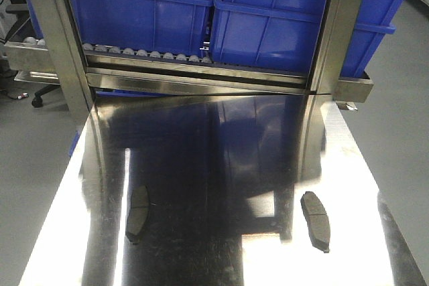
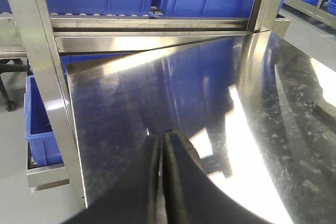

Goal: Move and align brake pads A on conveyor
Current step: 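Extend the left gripper over the brake pad nearest it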

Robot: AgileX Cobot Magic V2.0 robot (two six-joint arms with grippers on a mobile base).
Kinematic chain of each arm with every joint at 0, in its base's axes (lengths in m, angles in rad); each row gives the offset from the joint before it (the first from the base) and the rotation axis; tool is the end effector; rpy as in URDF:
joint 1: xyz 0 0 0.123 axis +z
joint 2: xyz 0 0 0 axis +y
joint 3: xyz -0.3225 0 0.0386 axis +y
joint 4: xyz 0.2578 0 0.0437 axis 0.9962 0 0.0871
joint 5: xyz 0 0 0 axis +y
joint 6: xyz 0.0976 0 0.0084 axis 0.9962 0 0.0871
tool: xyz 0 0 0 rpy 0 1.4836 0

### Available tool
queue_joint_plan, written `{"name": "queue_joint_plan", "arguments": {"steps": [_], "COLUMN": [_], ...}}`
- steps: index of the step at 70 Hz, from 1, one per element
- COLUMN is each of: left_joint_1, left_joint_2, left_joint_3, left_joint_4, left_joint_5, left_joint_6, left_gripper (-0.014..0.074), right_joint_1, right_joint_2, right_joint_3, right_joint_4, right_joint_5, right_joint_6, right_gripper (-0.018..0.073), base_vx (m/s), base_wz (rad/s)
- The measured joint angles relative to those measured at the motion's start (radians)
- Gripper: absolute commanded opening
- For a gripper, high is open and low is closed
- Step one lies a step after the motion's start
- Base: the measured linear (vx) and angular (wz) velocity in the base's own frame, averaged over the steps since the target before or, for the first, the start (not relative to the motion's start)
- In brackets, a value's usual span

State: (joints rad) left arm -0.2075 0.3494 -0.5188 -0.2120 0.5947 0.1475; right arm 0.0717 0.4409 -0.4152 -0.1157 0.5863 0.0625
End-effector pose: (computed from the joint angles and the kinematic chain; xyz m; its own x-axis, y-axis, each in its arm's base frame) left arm 0.0456 -0.0214 0.3248 -0.3239 0.0388 -0.9453 0.3046 0.9503 -0.0653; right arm 0.0686 -0.0014 0.2838 -0.4962 -0.0697 -0.8654 -0.0332 0.9976 -0.0613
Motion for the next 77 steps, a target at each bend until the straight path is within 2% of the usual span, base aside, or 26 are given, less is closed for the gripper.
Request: {"name": "queue_joint_plan", "arguments": {"steps": [7,20,26,46,57,66,77], "left_joint_1": [0.000,0.000,0.000,0.000,0.000,0.000,0.000], "left_joint_2": [0.000,0.000,0.000,0.000,0.017,0.122,0.317], "left_joint_3": [0.000,0.000,0.000,0.000,0.000,0.000,-0.041], "left_joint_4": [0.000,0.000,0.000,-0.001,-0.035,-0.089,-0.102], "left_joint_5": [0.000,0.005,0.006,0.009,0.021,0.051,0.052], "left_joint_6": [0.000,0.000,0.000,0.000,0.000,0.002,0.004], "left_gripper": [0.0260,0.0650,0.0735,0.0659,0.0621,0.0621,0.0618], "right_joint_1": [0.000,0.000,0.000,0.000,0.000,0.000,0.000], "right_joint_2": [0.000,0.000,0.000,0.000,0.000,0.000,0.000], "right_joint_3": [0.000,0.000,0.000,0.000,0.000,0.000,0.000], "right_joint_4": [0.000,0.000,0.000,0.000,0.000,0.000,0.000], "right_joint_5": [0.000,0.000,0.000,0.000,0.000,0.000,0.000], "right_joint_6": [0.000,0.000,0.000,0.000,0.000,0.000,0.000], "right_gripper": [-0.0001,-0.0001,-0.0001,-0.0001,-0.0001,-0.0001,-0.0001], "base_vx": [0.00,0.00,0.00,0.00,0.00,0.00,0.00], "base_wz": [0.00,0.00,0.00,0.00,0.00,0.00,0.00]}}
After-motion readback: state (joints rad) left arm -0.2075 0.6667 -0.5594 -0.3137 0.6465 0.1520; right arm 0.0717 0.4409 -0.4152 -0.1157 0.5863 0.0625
